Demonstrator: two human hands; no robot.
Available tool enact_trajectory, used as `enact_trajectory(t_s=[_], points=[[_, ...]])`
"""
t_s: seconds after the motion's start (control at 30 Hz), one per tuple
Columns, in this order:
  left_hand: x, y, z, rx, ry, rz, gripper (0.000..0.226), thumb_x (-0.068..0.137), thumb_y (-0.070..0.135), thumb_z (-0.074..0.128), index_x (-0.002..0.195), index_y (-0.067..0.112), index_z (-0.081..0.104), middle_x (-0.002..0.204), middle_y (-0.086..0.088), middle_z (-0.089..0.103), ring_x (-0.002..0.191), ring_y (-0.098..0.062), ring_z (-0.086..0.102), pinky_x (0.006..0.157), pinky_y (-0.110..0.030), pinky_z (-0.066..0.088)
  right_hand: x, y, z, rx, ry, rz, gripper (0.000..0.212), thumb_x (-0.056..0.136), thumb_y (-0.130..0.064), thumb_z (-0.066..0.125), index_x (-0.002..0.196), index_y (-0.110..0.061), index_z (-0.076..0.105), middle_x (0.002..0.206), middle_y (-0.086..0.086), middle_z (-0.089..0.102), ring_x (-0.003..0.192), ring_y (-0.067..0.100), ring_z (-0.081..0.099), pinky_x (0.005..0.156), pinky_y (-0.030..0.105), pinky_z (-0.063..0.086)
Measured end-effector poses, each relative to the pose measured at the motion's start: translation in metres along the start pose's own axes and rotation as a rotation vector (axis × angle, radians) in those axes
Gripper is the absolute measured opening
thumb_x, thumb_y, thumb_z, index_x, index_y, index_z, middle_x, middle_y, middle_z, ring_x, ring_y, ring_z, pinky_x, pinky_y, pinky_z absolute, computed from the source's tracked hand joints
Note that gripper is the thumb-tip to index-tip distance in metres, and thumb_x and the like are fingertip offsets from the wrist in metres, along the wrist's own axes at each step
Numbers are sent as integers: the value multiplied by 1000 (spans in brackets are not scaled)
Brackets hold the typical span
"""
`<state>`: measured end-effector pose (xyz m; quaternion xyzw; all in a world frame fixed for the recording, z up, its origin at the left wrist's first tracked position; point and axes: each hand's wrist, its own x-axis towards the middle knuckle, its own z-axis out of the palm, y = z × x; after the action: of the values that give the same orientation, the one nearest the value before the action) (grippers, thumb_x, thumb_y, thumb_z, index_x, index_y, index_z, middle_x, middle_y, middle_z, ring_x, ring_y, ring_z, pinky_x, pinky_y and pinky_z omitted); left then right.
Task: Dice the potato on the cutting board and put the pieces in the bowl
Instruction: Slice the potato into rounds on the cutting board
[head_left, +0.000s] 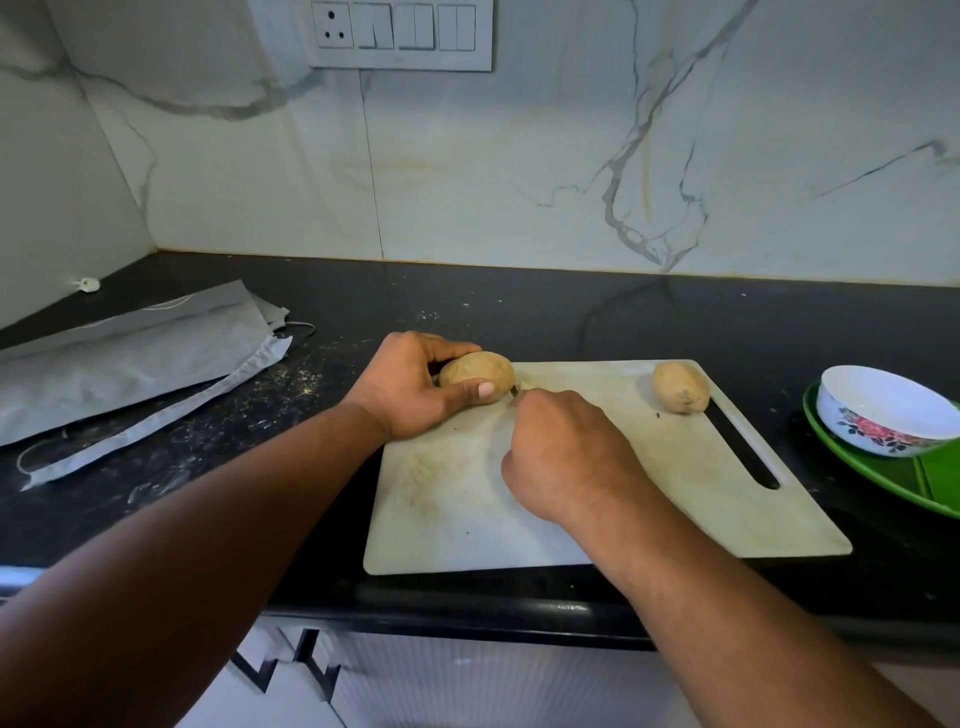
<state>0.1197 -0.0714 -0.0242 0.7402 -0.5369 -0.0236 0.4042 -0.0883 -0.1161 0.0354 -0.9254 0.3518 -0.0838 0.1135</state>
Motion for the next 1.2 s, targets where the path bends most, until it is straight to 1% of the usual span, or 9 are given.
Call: enact_trajectory(t_s=[0.13,0.23,0.33,0.47,0.6,0.73,0.9,1.03,1.2], points=[[-1,2,0,-16,-13,-11,53,79,46,88,126,25,76,115,11,75,100,0,69,88,-17,53,-14,4,0,-4,4,-9,13,92,-20,55,105,-19,57,75,-5,43,62,10,43,49,24,30],[0,2,0,-6,-22,-12,53,80,47,87,127,25,75,116,12,73,101,-2,68,85,-14,50,-25,8,-6,-5,-8,-12,16,91,-21,54,107,-20,60,78,-5,48,64,10,46,50,24,33],[-1,3,0,-15,-24,-14,52,80,45,87,127,25,75,115,14,73,99,2,67,84,-11,49,-33,11,-12,6,17,3,31,91,-20,53,122,-22,59,81,-5,49,70,14,49,55,25,37],[-1,2,0,-4,-18,1,54,80,48,87,127,25,75,118,11,74,102,-2,68,87,-16,52,-27,6,-19,22,93,-2,44,91,-18,53,134,-22,52,76,-6,42,64,12,43,49,24,31],[-2,3,0,10,-14,1,55,79,49,87,128,25,75,119,10,74,103,-1,68,84,-11,48,-20,-2,-19,18,90,-24,41,91,-18,56,132,-21,53,72,-6,39,60,8,39,47,23,27],[-1,1,0,0,-11,-5,55,79,49,87,127,25,75,119,12,74,102,0,68,82,-8,46,-17,-2,-18,22,98,-15,40,91,-19,56,131,-20,54,73,-6,39,64,13,42,47,23,28],[-2,1,0,-2,-8,10,55,78,48,88,127,25,75,117,13,74,103,0,68,89,-16,52,-3,-7,-9,24,117,8,25,90,-18,57,115,-17,59,75,-3,46,60,11,42,47,24,29],[-1,2,0,13,-6,34,55,79,50,87,127,26,75,117,11,75,104,0,69,93,-19,53,12,-12,-3,38,114,29,23,92,-19,58,115,-17,60,91,1,58,71,17,51,54,25,37],[0,2,-1,14,-9,29,54,80,50,86,127,26,75,120,11,75,107,-1,69,94,-19,52,6,-10,0,23,119,10,24,93,-19,56,117,-19,57,86,-1,49,71,17,47,54,26,34]])
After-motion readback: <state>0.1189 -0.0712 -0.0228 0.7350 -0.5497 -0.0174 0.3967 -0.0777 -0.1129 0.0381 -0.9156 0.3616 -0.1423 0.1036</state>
